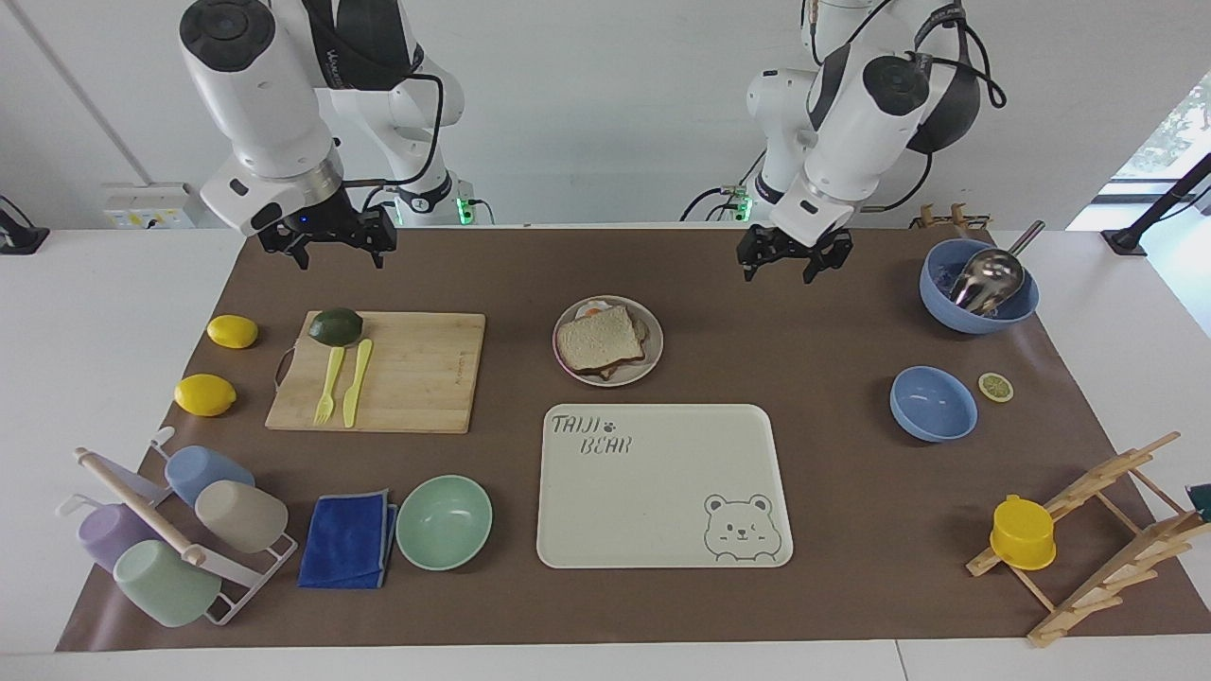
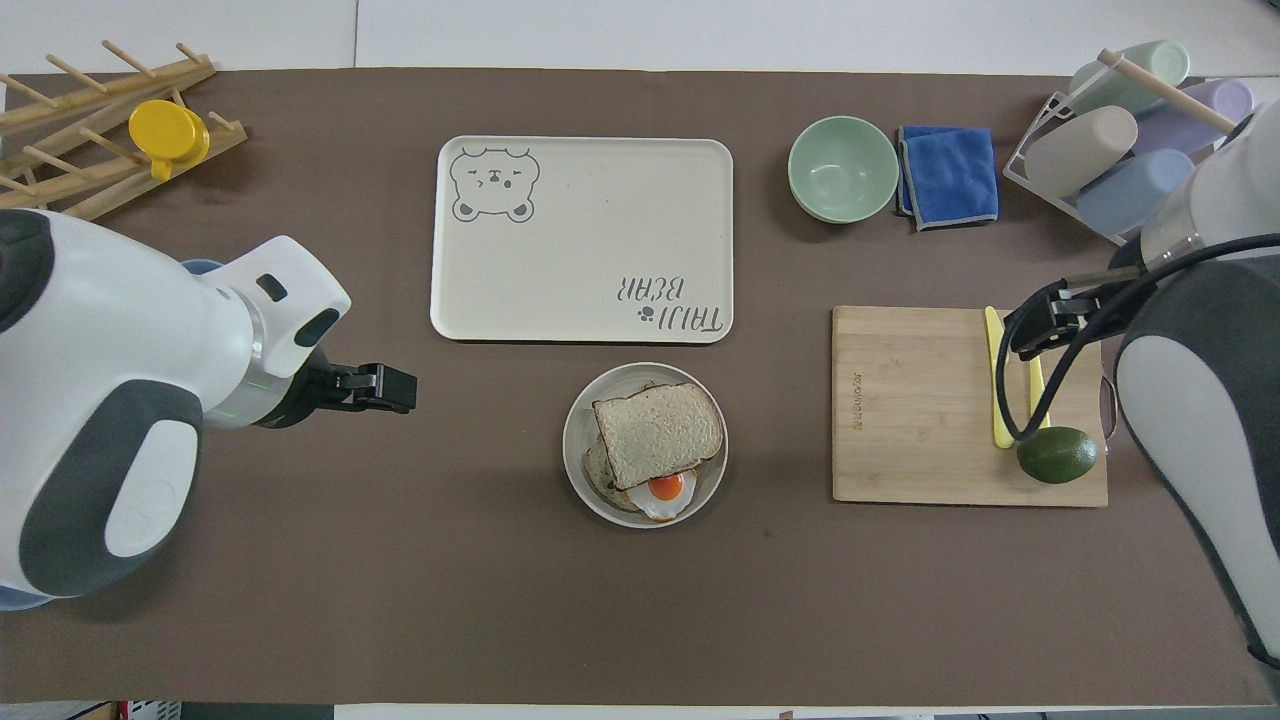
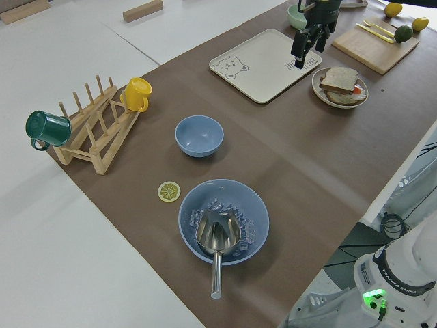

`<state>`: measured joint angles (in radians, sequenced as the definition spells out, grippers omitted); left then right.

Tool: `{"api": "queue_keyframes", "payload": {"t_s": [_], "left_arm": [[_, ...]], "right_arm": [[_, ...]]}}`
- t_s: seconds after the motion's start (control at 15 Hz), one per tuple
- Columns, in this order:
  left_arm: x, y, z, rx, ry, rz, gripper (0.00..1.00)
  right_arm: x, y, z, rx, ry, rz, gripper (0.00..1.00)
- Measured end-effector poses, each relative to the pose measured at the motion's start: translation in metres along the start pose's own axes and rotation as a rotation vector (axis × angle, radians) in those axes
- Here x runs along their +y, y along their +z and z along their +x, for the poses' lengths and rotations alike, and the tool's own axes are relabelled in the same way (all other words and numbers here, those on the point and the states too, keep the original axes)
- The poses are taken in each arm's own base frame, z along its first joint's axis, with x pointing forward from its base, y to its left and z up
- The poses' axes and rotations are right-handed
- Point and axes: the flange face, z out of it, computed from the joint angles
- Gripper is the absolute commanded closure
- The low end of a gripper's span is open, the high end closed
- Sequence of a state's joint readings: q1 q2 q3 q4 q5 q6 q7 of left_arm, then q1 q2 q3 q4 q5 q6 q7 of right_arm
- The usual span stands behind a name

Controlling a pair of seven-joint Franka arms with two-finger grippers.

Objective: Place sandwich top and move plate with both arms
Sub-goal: 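Withdraw the right gripper while the left gripper reaches the plate rim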

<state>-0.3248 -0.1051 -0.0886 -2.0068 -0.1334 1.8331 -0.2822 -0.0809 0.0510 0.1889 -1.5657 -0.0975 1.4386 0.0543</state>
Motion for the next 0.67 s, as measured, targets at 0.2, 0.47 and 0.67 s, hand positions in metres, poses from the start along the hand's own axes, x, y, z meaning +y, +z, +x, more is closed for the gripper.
{"api": "queue_keyframes", "payload": {"t_s": [0.2,0.47,0.67], "left_arm": [[0.035,0.042,0.001,-0.011,0.035,0.002,0.0],[0.068,0.113,0.002,0.017,0.087,-0.003,0.01],[0.082,0.151,-0.004,0.026,0.116,-0.002,0.07]], "right_arm": [[0.014,0.002,0.0,-0.008,0.025,0.004,0.0],[0.009,0.0,-0.004,-0.018,0.016,0.0,0.0],[0.017,-0.003,-0.006,-0.009,0.034,0.0,0.0]]}}
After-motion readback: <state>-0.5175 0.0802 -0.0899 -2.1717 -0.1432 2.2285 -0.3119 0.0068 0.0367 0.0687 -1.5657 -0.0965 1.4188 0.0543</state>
